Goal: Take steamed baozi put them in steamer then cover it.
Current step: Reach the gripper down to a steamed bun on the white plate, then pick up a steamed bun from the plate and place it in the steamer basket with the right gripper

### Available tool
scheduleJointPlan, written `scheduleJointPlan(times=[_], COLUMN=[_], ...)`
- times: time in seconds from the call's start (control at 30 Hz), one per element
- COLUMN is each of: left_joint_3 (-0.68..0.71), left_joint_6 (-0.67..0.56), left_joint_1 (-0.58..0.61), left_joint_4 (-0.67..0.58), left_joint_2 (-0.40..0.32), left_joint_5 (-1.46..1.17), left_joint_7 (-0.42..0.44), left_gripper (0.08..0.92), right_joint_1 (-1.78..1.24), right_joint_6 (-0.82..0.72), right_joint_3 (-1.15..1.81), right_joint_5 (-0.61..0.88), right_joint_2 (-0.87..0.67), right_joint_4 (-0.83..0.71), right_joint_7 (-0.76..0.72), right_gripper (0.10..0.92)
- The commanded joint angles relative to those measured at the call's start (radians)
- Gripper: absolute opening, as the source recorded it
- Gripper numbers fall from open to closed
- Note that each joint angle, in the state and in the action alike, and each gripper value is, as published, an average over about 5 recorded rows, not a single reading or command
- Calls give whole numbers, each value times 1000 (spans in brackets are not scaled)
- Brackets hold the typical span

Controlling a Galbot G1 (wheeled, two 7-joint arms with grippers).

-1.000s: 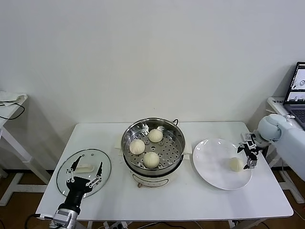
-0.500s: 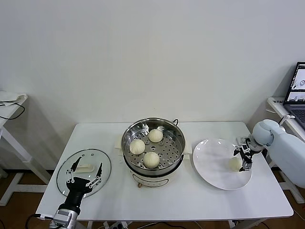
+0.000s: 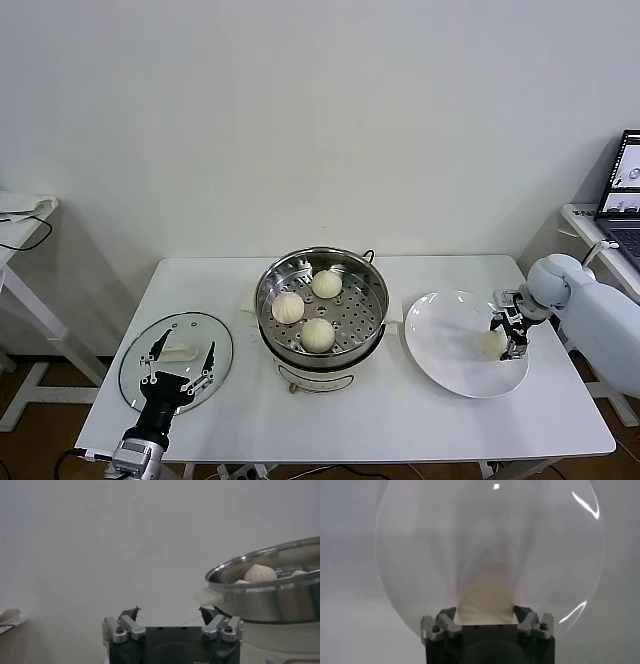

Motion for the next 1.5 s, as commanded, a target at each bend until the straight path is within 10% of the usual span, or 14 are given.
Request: scheduleJointPlan(times=[0.03, 0.93, 1.5], left_joint_3=[0, 15, 5], left_joint_6=[0, -3, -14], left_joint_1=[-1, 12, 23], left_joint_4=[1, -45, -80], left_joint_2=[0, 0, 9], left_joint_5=[0, 3, -3], left_joint_7=[0, -5, -3], left_gripper=[823, 823, 823], right_joint_1=[-5, 801, 1321], right_joint_6=[2, -346, -558], right_joint_3=[4, -729, -1147], right_joint_5=[-3, 648, 1050], right_joint_2=[2, -326, 120], right_joint_4=[0, 576, 676], right_joint_7=[-2, 15, 150], right_gripper=[706, 687, 679])
